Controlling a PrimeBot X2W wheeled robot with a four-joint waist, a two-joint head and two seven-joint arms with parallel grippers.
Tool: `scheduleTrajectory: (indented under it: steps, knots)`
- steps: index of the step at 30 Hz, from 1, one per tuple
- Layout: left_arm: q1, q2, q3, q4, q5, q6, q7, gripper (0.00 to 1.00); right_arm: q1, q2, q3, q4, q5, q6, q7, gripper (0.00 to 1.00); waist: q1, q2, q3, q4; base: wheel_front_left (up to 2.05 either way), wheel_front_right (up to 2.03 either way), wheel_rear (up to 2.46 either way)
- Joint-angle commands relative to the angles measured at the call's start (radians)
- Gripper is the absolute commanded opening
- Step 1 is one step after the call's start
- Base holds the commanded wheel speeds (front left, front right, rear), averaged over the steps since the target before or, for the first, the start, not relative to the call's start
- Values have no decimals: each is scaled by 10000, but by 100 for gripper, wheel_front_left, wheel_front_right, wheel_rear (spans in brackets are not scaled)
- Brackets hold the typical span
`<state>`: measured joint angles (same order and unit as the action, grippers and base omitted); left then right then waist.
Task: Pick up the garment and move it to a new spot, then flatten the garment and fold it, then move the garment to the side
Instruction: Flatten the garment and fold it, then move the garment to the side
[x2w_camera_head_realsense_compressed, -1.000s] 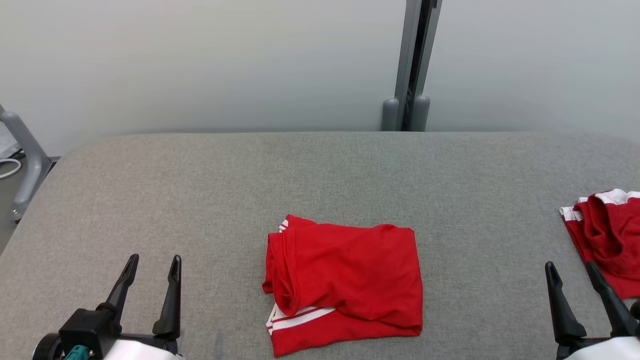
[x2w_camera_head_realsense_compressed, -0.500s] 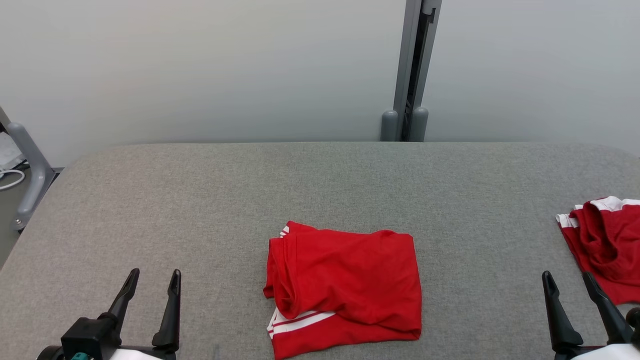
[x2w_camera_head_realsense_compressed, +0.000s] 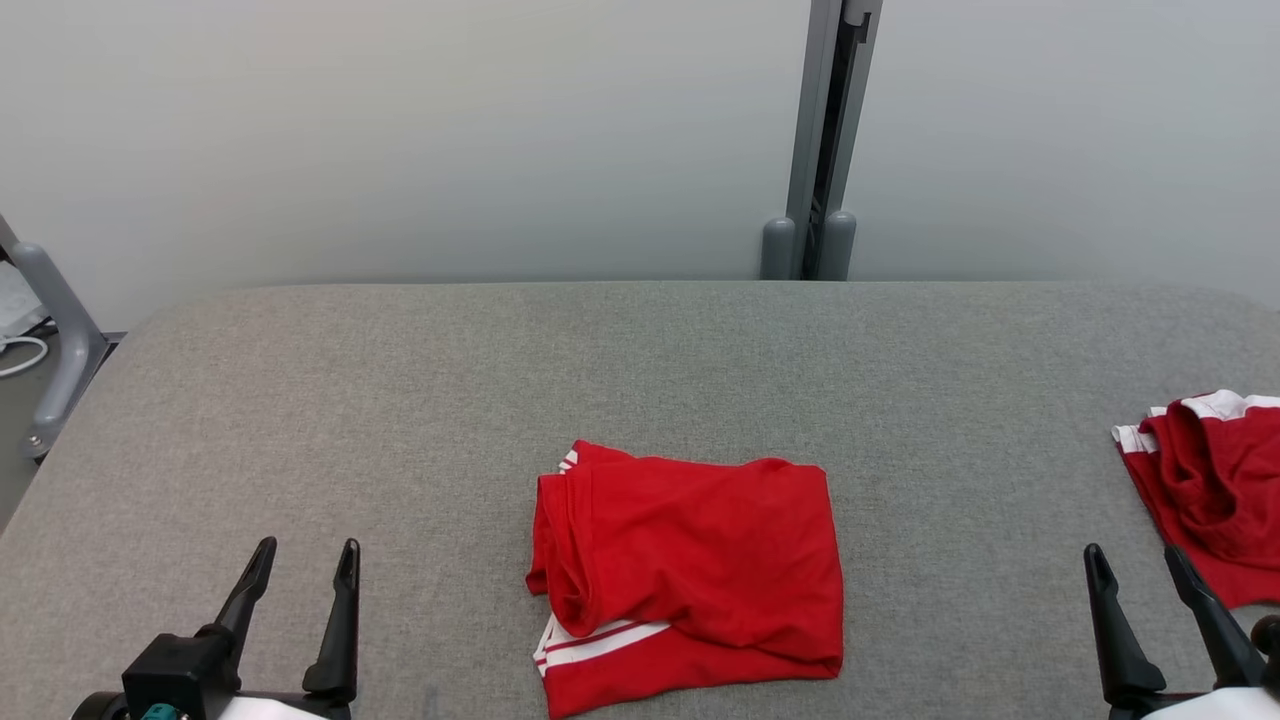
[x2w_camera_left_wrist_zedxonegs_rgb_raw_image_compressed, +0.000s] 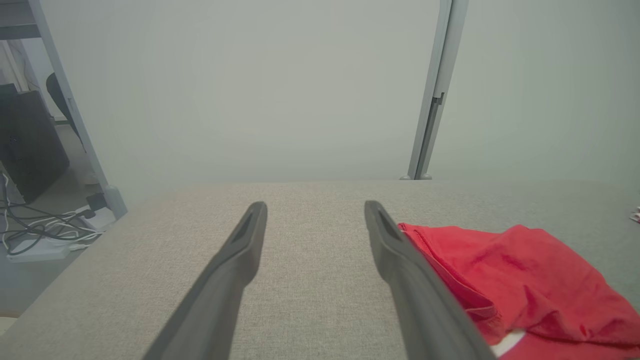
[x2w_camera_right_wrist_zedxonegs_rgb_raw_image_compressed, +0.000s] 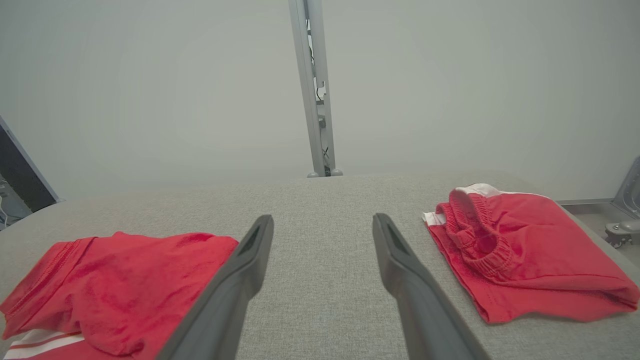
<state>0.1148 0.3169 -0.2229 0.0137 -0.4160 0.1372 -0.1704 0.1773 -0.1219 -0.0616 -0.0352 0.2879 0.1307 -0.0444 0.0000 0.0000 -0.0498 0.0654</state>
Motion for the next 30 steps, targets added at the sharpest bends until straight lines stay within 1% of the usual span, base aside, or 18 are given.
scheduleTrajectory:
  steps: [1,9,17,23,30]
  knots:
    - [-73,72,9,-29,-24,56,18,100,53,-19,-56,-39,-41,2,1,100,0,0,9,8,0,0,0]
    - [-104,102,-20,-148,-41,152,27,100,-43,-18,-91,-118,-102,2,84,100,0,0,80,43,0,0,0]
    - [-246,127,-110,-237,-6,130,44,100,-158,-32,-97,-191,-126,2,227,100,0,0,196,188,0,0,0]
    - [-464,98,-255,-312,66,54,9,100,-459,-36,649,154,158,2,888,100,0,0,465,543,0,0,0]
    - [-935,-14,-359,-186,-44,-174,-245,100,-1297,-128,1750,1021,616,2,1929,100,0,0,1355,1175,0,0,0]
